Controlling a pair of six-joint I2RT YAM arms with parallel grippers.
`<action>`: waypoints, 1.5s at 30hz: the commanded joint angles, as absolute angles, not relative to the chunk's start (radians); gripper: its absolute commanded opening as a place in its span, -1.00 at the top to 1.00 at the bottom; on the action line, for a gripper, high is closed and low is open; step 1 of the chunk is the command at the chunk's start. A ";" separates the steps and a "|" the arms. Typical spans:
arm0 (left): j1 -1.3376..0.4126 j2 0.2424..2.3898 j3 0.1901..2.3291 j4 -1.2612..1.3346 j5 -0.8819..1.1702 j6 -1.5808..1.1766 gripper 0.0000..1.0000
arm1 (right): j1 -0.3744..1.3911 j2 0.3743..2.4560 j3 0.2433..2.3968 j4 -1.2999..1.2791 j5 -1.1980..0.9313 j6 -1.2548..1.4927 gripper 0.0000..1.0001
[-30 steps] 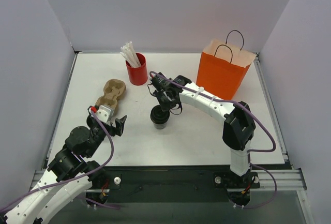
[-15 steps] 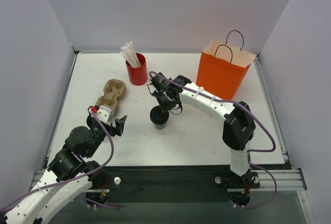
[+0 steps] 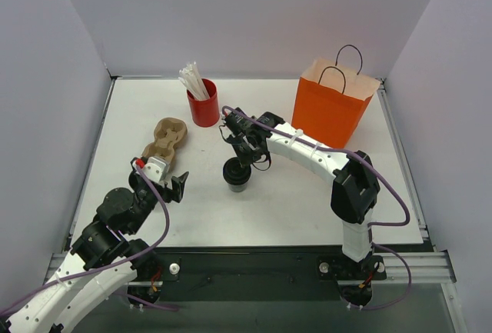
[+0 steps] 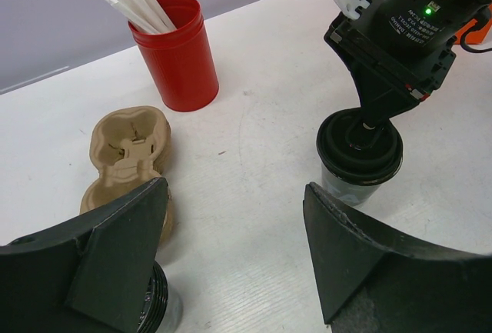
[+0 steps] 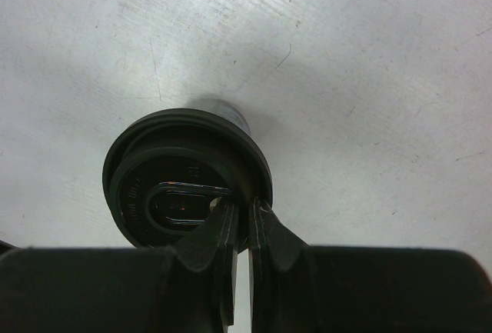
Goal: Pack the takeout coffee
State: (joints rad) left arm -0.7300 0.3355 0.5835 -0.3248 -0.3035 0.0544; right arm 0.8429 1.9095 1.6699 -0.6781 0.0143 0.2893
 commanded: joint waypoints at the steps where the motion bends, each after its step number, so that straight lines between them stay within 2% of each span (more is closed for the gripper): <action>1: -0.723 0.334 0.584 -0.273 -0.296 0.064 -0.61 | 0.838 1.868 1.690 -0.735 0.008 0.288 1.00; 25: -0.715 0.337 0.584 -0.275 -0.291 0.066 -0.61 | 0.836 1.861 1.690 -0.739 -0.037 0.296 1.00; 45: -0.712 0.341 0.583 -0.275 -0.284 0.068 -0.60 | 0.841 1.858 1.690 -0.738 0.040 0.282 1.00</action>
